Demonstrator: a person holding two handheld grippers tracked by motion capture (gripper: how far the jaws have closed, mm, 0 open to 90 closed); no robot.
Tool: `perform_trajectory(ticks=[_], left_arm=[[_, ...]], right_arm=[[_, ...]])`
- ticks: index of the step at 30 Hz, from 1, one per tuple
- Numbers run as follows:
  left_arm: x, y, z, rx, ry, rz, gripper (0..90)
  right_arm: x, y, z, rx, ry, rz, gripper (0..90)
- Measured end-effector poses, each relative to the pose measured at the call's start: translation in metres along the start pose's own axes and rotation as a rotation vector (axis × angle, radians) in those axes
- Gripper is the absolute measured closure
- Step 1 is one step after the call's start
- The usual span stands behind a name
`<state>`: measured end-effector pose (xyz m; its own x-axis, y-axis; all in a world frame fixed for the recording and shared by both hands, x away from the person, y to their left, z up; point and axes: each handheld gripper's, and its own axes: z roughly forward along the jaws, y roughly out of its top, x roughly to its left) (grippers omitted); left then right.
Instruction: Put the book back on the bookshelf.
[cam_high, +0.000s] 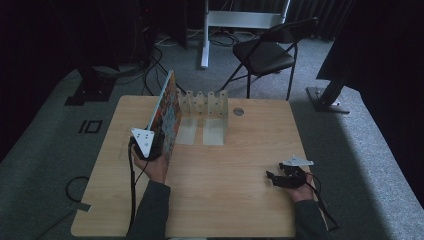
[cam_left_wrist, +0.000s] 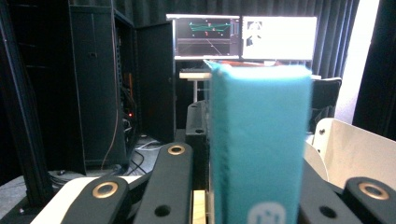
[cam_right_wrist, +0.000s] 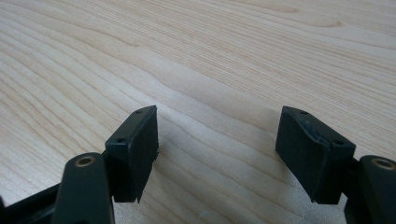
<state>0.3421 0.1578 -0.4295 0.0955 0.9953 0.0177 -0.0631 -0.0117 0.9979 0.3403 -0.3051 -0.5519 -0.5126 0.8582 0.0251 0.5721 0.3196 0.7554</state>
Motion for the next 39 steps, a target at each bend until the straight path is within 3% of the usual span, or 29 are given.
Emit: perform_trajectory(ticks=[9, 20, 28, 39], left_arm=[[-0.0012, -0.001, -0.0009, -0.004, 0.01, 0.04, 78.4], [0.0008, -0.002, -0.0009, -0.003, 0.004, 0.055, 77.2], [0.0039, -0.0024, -0.0015, 0.013, -0.022, 0.057, 75.7], [0.0062, -0.0038, -0.0032, 0.024, -0.079, 0.048, 66.6]], right_arm=[[0.0, 0.0, 0.0, 0.0, 0.0, 0.0, 29.5], [0.0002, 0.0, 0.0, 0.001, -0.002, 0.0, 29.4], [0.0003, 0.0001, 0.0, 0.001, -0.002, -0.002, 29.4], [0.0003, 0.0, 0.0, 0.001, -0.002, -0.002, 29.4]])
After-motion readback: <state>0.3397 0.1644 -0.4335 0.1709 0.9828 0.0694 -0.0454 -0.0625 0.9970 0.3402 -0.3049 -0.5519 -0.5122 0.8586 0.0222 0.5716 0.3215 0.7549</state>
